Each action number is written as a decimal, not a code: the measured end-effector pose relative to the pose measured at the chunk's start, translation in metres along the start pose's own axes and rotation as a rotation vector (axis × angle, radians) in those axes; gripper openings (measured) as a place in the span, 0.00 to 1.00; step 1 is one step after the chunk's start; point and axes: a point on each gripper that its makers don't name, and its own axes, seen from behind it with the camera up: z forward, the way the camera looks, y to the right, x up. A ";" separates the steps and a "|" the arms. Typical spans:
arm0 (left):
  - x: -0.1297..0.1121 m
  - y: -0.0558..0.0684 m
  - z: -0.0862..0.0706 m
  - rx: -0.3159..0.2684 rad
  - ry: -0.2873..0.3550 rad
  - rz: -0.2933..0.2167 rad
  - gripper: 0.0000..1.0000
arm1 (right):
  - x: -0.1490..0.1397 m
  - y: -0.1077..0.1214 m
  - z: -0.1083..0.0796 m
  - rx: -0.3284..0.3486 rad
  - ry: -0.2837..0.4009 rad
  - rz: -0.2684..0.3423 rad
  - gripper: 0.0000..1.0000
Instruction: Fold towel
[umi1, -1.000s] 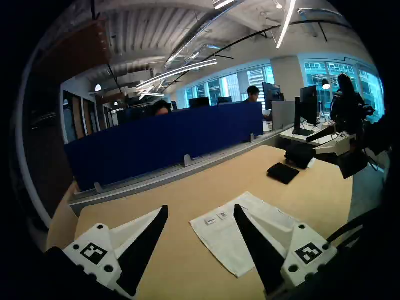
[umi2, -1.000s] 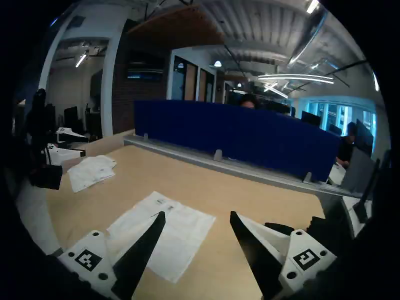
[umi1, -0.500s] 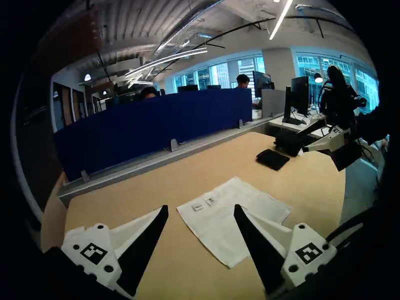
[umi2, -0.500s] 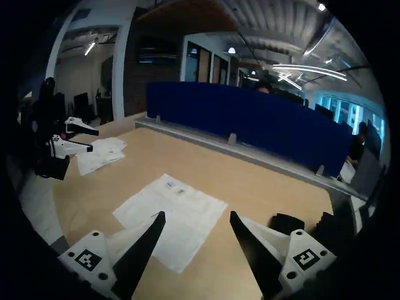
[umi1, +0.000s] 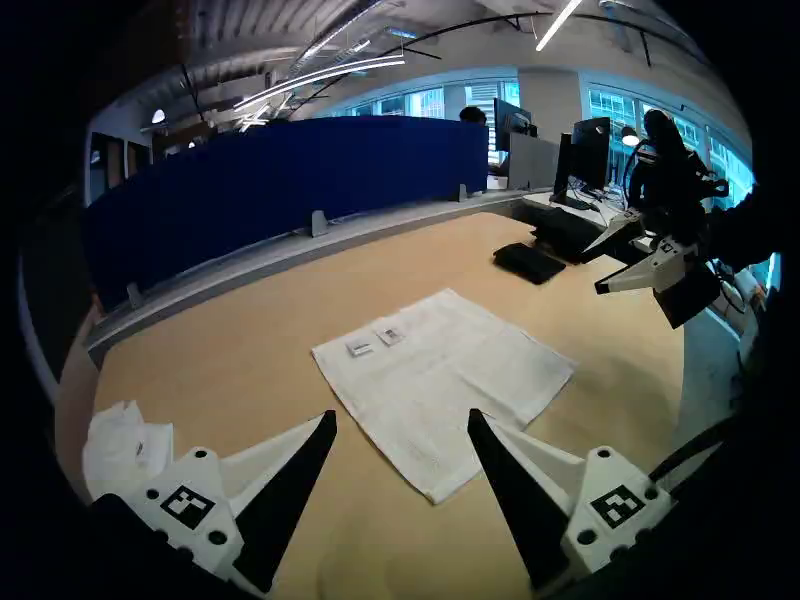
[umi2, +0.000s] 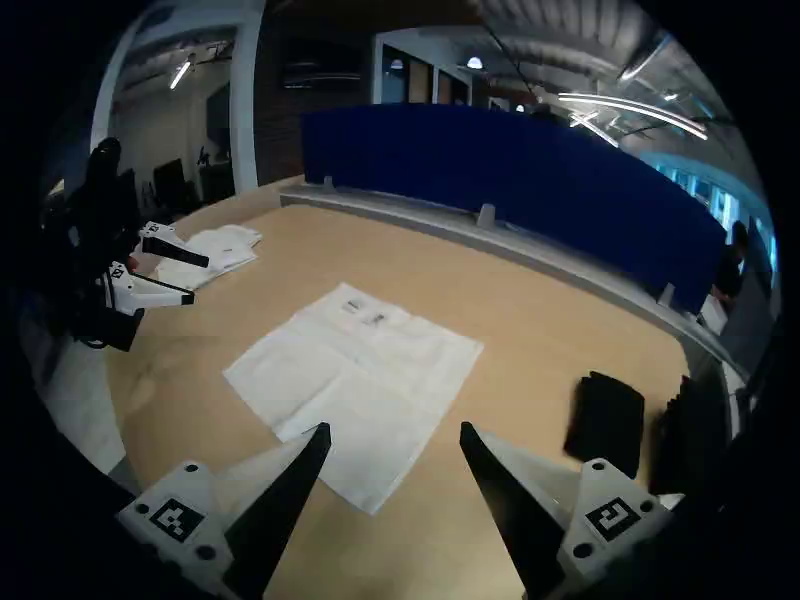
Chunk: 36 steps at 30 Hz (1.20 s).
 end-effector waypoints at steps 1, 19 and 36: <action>-0.006 0.002 0.003 -0.005 -0.009 -0.001 0.98 | -0.005 -0.001 0.003 0.002 -0.007 0.000 1.00; -0.079 0.030 0.042 -0.088 -0.131 0.030 0.98 | -0.081 -0.017 0.040 0.038 -0.121 -0.038 1.00; -0.111 0.033 0.050 -0.098 -0.217 0.037 0.97 | -0.111 -0.018 0.052 0.042 -0.170 -0.034 1.00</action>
